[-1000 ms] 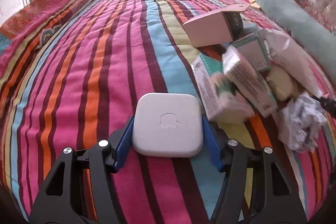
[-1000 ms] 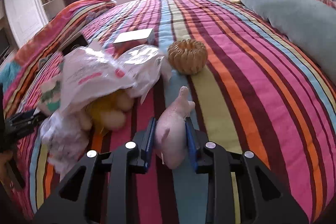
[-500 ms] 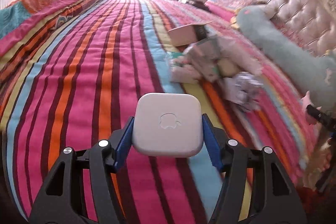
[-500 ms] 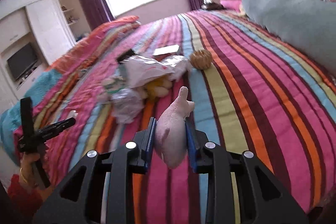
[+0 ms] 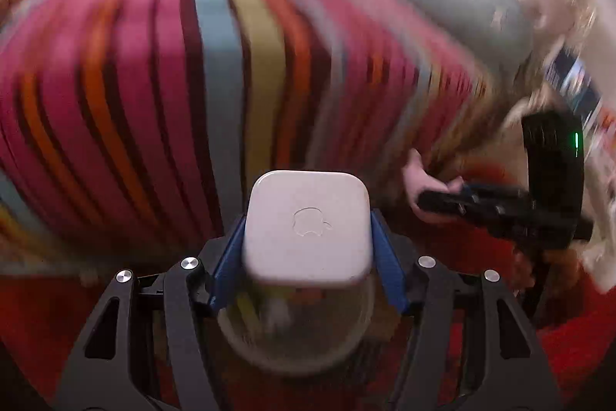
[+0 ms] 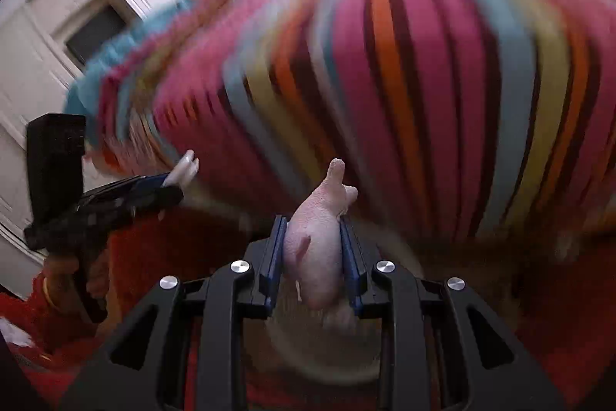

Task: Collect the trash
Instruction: 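Carry case and plush to the wastebasket and open both tools to drop them, then swing both tools back toward the trash on the bed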

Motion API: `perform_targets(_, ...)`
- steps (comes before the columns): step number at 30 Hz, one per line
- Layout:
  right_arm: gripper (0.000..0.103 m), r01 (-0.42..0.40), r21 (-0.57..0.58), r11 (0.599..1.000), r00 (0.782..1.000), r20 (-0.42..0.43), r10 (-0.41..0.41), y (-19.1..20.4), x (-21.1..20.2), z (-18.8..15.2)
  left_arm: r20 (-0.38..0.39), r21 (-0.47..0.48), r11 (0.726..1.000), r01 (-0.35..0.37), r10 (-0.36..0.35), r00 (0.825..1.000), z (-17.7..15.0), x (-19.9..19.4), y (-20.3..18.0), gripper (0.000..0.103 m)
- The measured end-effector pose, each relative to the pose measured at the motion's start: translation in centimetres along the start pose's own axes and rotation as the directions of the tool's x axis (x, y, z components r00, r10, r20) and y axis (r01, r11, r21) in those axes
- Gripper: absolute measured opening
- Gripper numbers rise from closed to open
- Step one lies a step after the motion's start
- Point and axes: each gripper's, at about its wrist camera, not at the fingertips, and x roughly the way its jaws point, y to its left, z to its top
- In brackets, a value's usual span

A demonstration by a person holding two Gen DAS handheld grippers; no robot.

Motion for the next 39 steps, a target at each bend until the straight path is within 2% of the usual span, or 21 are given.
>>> perform_targets(3,0.026,0.039,0.022,0.999,0.992,-0.125,-0.036,-1.3,4.6,-1.7,-0.134,-0.039,0.999,-0.016,0.01,0.991,-3.4,5.7,0.3,0.061)
perform_targets(5,0.026,0.059,0.02,0.998,0.984,-0.171,-0.055,-1.5,6.4,-2.5,-0.224,-0.06,0.998,-0.037,0.022,0.974,-5.0,9.2,0.7,0.061)
perform_targets(9,0.026,0.073,0.011,0.997,0.975,-0.211,-0.069,-1.5,7.8,-3.1,-0.312,-0.088,0.995,-0.057,0.027,0.95,-6.0,12.5,1.4,0.061)
perform_targets(14,0.027,0.091,0.01,0.996,0.976,-0.2,-0.087,-1.8,7.7,-3.7,-0.339,-0.094,0.993,-0.072,0.036,0.94,-6.0,13.2,1.8,0.062)
perform_targets(15,0.028,0.094,0.011,0.996,0.975,-0.203,-0.09,-1.9,7.8,-3.7,-0.349,-0.094,0.992,-0.085,0.047,0.936,-6.1,13.5,1.9,0.064)
perform_targets(16,0.029,0.103,0.01,0.995,0.974,-0.205,-0.099,-2.1,7.8,-3.9,-0.353,-0.093,0.991,-0.094,0.056,0.934,-6.1,13.7,1.8,0.076)
perform_targets(17,0.035,0.117,0.007,0.993,0.972,-0.206,-0.113,-2.2,7.9,-3.9,-0.355,-0.092,0.99,-0.103,0.064,0.933,-6.2,13.7,1.8,0.082)
perform_targets(18,0.054,0.136,0.005,0.991,0.971,-0.201,-0.132,-2.2,7.8,-3.9,-0.354,-0.092,0.99,-0.105,0.066,0.933,-6.4,13.7,1.8,0.086)
perform_targets(20,0.07,0.152,0.006,0.988,0.972,-0.184,-0.148,-2.3,7.5,-3.9,-0.346,-0.095,0.99,-0.105,0.066,0.936,-6.6,13.6,2.0,0.088)
perform_targets(35,0.07,0.181,0.046,0.982,0.967,-0.193,-0.17,-3.4,7.7,-4.0,-0.369,-0.092,0.988,-0.124,0.082,0.926,-6.8,13.8,2.0,0.089)
perform_targets(37,0.07,0.184,0.02,0.983,0.973,-0.143,-0.179,-2.7,6.7,-3.8,-0.341,-0.067,0.988,-0.14,0.11,0.934,-6.6,13.1,1.5,0.089)
perform_targets(39,0.07,0.191,-0.021,0.981,0.979,-0.062,-0.192,-1.6,4.8,-3.3,-0.282,-0.034,0.988,-0.153,0.137,0.95,-5.8,11.6,0.9,0.089)
